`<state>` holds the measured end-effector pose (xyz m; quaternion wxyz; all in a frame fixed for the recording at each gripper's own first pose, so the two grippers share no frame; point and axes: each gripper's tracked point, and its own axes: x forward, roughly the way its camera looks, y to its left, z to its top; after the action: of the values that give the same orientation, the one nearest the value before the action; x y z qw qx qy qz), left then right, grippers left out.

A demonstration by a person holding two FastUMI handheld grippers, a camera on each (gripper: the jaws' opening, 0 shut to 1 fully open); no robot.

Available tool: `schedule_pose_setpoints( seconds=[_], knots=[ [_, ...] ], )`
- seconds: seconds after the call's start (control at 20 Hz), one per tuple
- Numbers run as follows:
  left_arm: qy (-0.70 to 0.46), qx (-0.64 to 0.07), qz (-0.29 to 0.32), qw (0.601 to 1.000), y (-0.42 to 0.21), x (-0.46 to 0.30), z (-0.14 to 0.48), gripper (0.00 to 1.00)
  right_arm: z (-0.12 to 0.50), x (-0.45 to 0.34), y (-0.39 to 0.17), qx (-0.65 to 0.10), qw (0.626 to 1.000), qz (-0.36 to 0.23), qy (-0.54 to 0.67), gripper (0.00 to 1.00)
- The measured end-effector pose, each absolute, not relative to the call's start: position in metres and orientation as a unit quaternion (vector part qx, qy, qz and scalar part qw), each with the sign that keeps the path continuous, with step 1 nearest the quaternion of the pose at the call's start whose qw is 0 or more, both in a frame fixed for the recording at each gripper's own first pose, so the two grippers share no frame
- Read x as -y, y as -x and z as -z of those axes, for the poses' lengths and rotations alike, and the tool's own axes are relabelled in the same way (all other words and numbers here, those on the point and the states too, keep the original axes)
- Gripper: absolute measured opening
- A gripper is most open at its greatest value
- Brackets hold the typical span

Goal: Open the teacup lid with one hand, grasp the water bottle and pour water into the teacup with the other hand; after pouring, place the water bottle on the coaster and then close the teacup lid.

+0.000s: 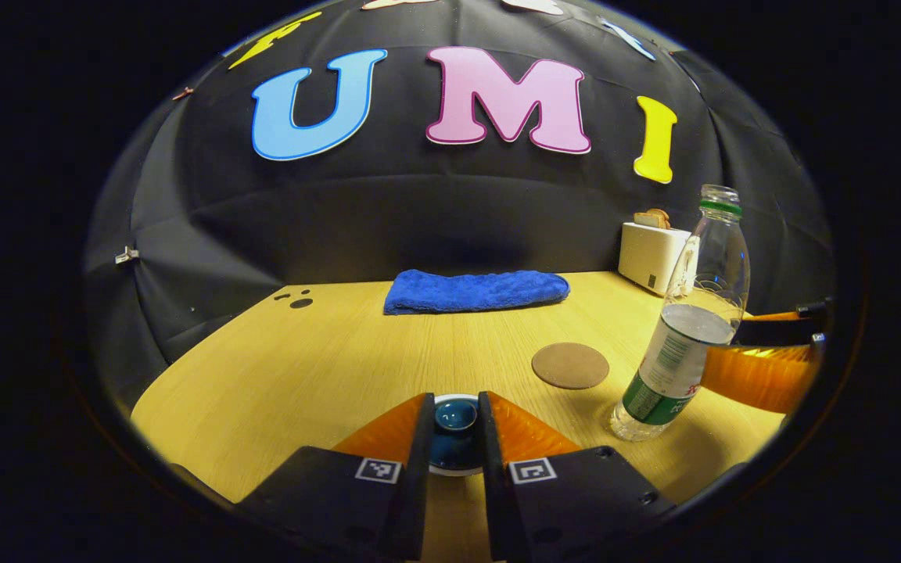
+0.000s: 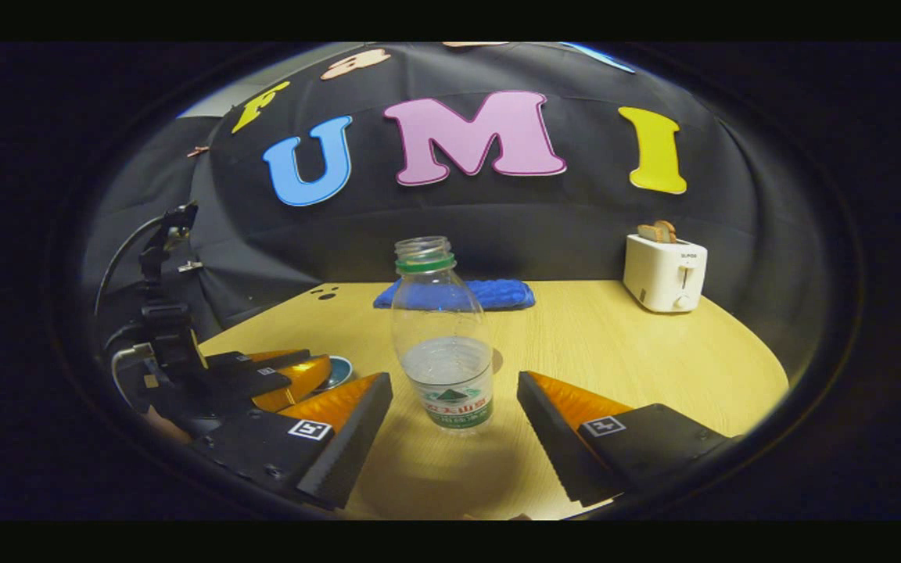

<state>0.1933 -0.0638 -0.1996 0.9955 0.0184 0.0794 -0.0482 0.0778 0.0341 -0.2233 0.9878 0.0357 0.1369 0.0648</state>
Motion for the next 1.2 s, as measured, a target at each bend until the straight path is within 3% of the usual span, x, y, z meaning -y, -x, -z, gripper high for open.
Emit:
schedule_pose_setpoints(
  seconds=[0.4, 0.7, 0.8, 0.85, 1.2],
  knots=[
    [-0.017, -0.061, 0.052, 0.997, -0.19, 0.066, 0.19, 0.24, 0.225, -0.035, -0.096, -0.119, 0.991, -0.057, -0.038, 0.99],
    [-0.016, -0.037, 0.052, 0.998, -0.178, 0.058, 0.164, 0.23, 0.22, -0.044, -0.109, -0.104, 0.992, -0.054, -0.036, 0.99],
    [-0.011, -0.044, 0.043, 0.998, -0.173, 0.049, 0.169, 0.2, 0.218, -0.049, -0.112, -0.094, 0.994, -0.052, -0.038, 1.0],
    [-0.008, -0.047, 0.039, 0.998, -0.171, 0.045, 0.171, 0.24, 0.218, -0.05, -0.113, -0.092, 0.994, -0.052, -0.037, 0.99],
    [-0.007, -0.068, 0.022, 0.997, -0.159, 0.025, 0.189, 0.23, 0.226, -0.046, -0.128, -0.084, 0.996, -0.025, -0.026, 0.96]
  ],
)
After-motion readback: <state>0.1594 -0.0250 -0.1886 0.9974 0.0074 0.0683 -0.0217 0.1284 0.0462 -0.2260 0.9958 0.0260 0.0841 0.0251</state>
